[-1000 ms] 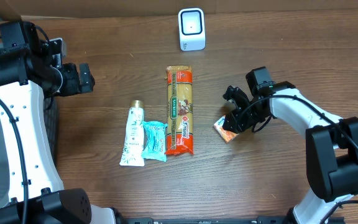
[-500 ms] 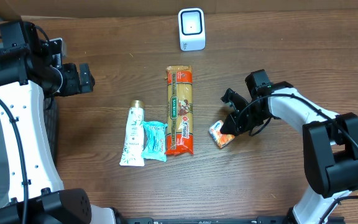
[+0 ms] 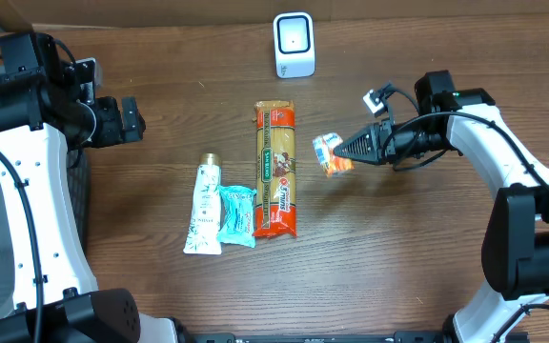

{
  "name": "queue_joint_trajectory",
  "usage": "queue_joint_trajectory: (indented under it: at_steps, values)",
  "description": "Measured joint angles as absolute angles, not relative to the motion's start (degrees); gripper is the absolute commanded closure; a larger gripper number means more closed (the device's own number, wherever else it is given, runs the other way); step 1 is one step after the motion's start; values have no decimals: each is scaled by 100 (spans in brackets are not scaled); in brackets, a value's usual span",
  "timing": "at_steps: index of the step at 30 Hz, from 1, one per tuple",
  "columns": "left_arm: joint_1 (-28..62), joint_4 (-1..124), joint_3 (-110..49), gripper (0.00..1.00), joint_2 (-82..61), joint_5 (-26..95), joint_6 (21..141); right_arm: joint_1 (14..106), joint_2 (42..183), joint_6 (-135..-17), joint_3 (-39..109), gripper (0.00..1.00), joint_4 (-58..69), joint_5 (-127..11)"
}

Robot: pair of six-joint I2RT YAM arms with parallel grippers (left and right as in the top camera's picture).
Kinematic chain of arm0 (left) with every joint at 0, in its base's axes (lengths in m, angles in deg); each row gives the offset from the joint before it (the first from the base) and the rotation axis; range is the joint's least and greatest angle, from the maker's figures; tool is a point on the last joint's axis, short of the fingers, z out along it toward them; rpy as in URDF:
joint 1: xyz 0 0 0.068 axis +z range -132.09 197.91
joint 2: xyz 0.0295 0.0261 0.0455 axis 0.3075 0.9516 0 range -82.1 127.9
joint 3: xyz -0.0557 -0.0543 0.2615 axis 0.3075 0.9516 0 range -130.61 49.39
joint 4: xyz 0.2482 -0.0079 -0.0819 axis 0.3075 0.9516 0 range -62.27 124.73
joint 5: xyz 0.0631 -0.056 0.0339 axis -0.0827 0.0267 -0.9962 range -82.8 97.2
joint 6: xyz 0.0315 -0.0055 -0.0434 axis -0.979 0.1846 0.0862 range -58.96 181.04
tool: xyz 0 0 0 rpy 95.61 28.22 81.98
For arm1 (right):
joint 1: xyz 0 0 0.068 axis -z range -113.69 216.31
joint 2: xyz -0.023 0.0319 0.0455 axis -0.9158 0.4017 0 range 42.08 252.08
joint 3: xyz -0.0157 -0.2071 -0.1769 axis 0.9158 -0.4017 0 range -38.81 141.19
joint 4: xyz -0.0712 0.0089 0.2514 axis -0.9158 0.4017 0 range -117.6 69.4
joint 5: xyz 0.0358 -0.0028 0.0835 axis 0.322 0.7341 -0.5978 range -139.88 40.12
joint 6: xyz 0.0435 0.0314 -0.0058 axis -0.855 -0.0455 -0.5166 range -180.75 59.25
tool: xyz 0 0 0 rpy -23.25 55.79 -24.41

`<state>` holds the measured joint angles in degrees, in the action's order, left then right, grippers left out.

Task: Scan the item barcode
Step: 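Lift the orange box and hold it in front of the scanner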

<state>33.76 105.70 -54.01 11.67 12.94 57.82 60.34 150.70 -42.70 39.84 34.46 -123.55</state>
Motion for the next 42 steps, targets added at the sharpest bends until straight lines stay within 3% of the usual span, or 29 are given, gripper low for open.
queue_joint_trajectory:
  at_steps: [6,14,19,29,34,42]
  values:
    - [3376,10573,-5401,0,1167,1294,5782,6029,14825,-4404,4249,96,3501,-13442]
    - [3376,10570,-5401,1,1167,1294,5782,6027,14430,-4939,4415,97,3304,-13398]
    - [3376,10573,-5401,0,1167,1294,5782,5885,14425,-5910,5031,97,3334,-11866]
    - [3376,10573,-5401,0,1167,1294,5782,4762,14605,-7147,7676,97,3295,-7643]
    - [3376,10570,-5401,0,1167,1294,5782,4506,15304,-7212,8646,97,2972,-5934]
    - [3376,10570,-5401,0,1167,1294,5782,4220,16760,-6524,8718,97,1241,-3706]
